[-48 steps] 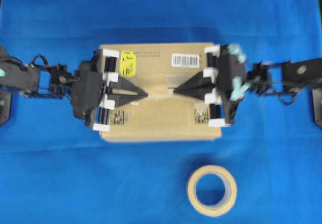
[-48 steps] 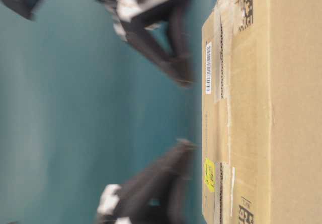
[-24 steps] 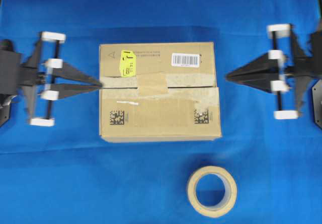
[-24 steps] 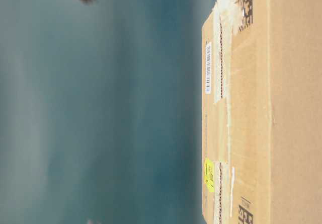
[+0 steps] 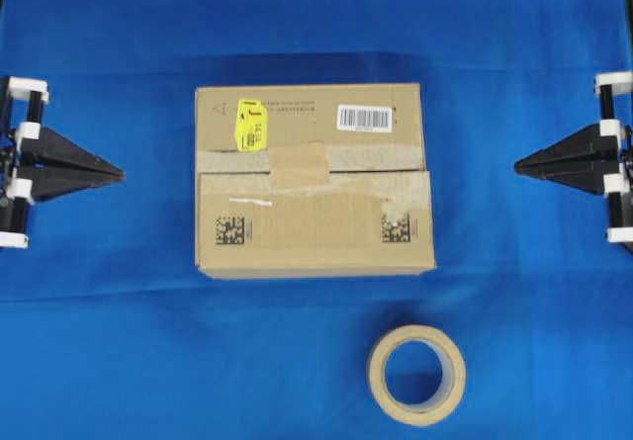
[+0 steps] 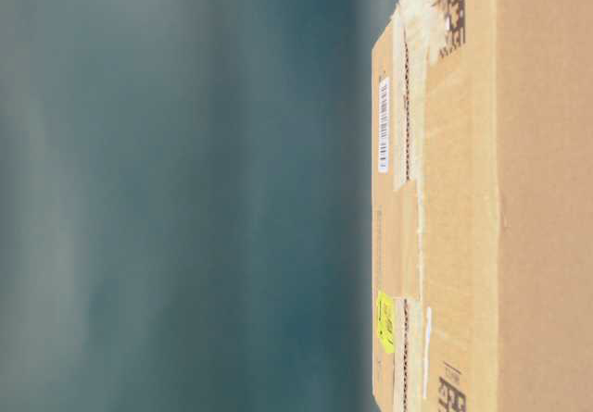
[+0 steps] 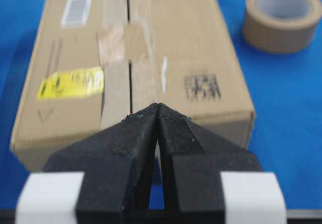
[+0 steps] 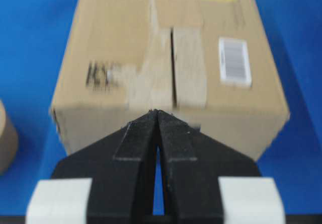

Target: Apply tape along the seams of the closed cardboard box to seal it securely.

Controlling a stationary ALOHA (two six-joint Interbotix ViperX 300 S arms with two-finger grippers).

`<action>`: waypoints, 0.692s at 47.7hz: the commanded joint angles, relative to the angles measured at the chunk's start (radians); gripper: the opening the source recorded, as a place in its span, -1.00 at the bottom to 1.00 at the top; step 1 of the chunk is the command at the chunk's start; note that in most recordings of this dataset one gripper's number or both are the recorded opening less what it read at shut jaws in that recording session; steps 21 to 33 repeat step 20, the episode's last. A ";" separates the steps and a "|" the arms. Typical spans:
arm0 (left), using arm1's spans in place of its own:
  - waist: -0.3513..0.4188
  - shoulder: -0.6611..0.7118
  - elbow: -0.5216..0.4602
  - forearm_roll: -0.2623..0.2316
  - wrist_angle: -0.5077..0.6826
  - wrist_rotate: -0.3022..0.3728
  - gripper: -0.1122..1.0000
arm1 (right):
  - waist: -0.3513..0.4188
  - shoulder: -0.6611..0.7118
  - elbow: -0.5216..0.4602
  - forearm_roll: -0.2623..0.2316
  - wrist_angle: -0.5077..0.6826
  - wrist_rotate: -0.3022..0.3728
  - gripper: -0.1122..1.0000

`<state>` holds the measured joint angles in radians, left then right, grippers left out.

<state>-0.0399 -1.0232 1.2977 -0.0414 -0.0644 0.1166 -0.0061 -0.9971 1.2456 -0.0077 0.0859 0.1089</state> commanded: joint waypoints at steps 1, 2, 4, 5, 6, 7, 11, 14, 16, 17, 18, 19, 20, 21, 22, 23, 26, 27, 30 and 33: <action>0.002 -0.023 0.014 0.000 -0.005 -0.002 -0.80 | 0.002 -0.005 0.020 0.003 -0.026 0.003 -0.80; 0.002 -0.028 0.018 0.002 -0.005 -0.002 -0.80 | 0.002 -0.005 0.026 0.003 -0.029 0.005 -0.80; 0.002 -0.037 0.029 0.002 -0.005 -0.002 -0.80 | 0.002 -0.002 0.037 0.005 -0.040 0.006 -0.80; 0.002 -0.040 0.035 0.002 -0.005 -0.002 -0.80 | 0.002 -0.002 0.040 0.006 -0.043 0.006 -0.80; 0.002 -0.043 0.040 0.002 -0.005 -0.002 -0.80 | 0.002 -0.002 0.044 0.006 -0.048 0.006 -0.80; 0.002 -0.044 0.044 0.002 -0.005 -0.002 -0.80 | 0.002 0.002 0.048 0.006 -0.052 0.006 -0.80; 0.002 -0.048 0.054 0.002 -0.005 -0.002 -0.80 | 0.002 0.020 0.057 0.006 -0.066 0.006 -0.80; 0.002 -0.048 0.057 0.002 -0.006 -0.002 -0.80 | 0.002 0.032 0.058 0.006 -0.075 0.006 -0.80; 0.003 -0.048 0.055 0.002 -0.009 -0.002 -0.80 | 0.002 0.037 0.060 0.006 -0.080 0.006 -0.80; 0.002 -0.048 0.055 0.002 -0.011 -0.002 -0.80 | 0.002 0.037 0.060 0.006 -0.081 0.006 -0.80; 0.002 -0.049 0.054 0.002 -0.011 -0.002 -0.80 | 0.002 0.038 0.060 0.006 -0.081 0.006 -0.80; 0.002 -0.049 0.054 0.002 -0.011 -0.002 -0.80 | 0.002 0.038 0.060 0.006 -0.081 0.006 -0.80; 0.002 -0.051 0.054 0.003 -0.011 -0.002 -0.80 | 0.002 0.037 0.060 0.006 -0.081 0.006 -0.80; 0.002 -0.051 0.054 0.003 -0.011 -0.002 -0.80 | 0.002 0.037 0.060 0.006 -0.081 0.006 -0.80; 0.002 -0.051 0.054 0.003 -0.011 -0.002 -0.80 | 0.002 0.037 0.060 0.006 -0.081 0.006 -0.80; 0.002 -0.051 0.054 0.003 -0.011 -0.002 -0.80 | 0.002 0.037 0.060 0.006 -0.081 0.006 -0.80; 0.002 -0.051 0.054 0.003 -0.011 -0.002 -0.80 | 0.002 0.037 0.060 0.006 -0.081 0.006 -0.80; 0.002 -0.051 0.054 0.003 -0.011 -0.002 -0.80 | 0.002 0.037 0.060 0.006 -0.081 0.006 -0.80; 0.002 -0.051 0.054 0.003 -0.011 -0.002 -0.80 | 0.002 0.037 0.060 0.006 -0.081 0.006 -0.80; 0.002 -0.051 0.054 0.003 -0.011 -0.002 -0.80 | 0.002 0.037 0.060 0.006 -0.081 0.006 -0.80</action>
